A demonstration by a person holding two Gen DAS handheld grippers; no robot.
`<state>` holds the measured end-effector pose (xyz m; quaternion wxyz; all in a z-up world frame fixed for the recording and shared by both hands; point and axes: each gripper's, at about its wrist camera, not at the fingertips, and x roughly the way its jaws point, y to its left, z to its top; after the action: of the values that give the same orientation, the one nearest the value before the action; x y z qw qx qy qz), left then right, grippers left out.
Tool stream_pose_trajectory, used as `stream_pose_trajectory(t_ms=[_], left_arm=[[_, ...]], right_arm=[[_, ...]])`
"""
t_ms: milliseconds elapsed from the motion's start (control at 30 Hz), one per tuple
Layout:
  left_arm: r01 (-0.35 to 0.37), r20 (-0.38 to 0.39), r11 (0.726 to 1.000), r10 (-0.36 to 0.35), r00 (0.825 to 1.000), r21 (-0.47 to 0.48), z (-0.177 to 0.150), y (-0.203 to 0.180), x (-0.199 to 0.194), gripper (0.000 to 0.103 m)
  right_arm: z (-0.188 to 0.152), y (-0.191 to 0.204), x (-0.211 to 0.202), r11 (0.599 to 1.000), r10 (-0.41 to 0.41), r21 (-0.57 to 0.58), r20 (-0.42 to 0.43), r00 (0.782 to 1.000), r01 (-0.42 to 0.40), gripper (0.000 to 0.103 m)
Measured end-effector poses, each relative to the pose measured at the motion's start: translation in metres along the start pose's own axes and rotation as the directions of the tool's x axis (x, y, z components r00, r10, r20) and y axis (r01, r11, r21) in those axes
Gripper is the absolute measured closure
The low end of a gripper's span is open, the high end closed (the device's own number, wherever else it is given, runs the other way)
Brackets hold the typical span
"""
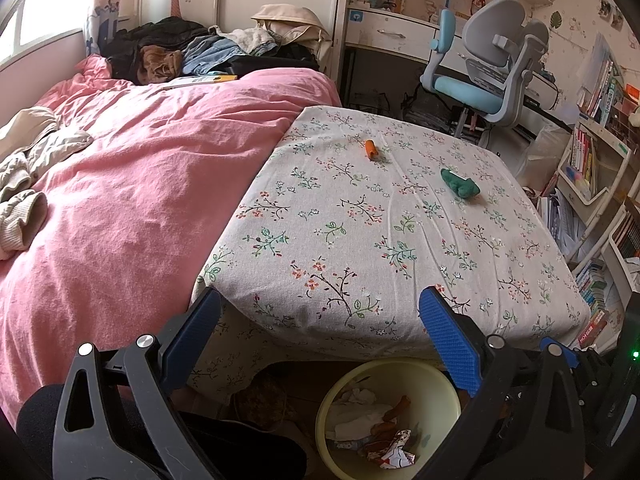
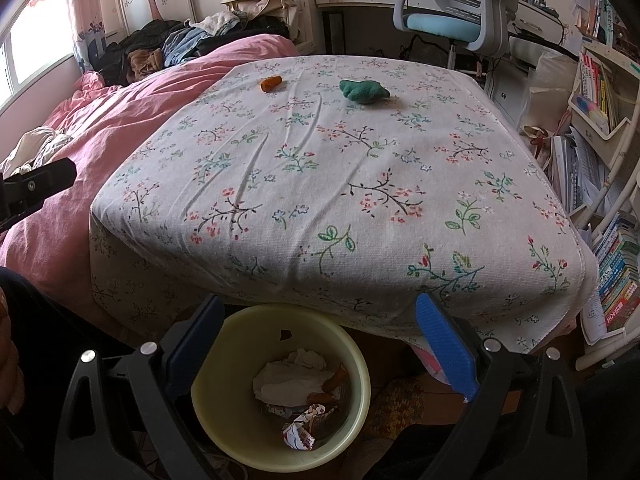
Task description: Collect trash
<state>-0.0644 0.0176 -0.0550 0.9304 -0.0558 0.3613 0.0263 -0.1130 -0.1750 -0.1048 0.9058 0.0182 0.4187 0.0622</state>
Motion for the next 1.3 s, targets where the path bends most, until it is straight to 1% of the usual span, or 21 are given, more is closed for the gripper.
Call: stream_pose_trajectory(t_ms=[1300], left_arm=[[0.002, -0.002, 1.0, -0.002, 1.0, -0.001, 0.0004, 0.0007, 0.0004, 0.007]], right_arm=[[-0.0024, 0.0019, 0.0036, 1.0, -0.002, -0.007, -0.004, 1.0, 0.002, 0.01]])
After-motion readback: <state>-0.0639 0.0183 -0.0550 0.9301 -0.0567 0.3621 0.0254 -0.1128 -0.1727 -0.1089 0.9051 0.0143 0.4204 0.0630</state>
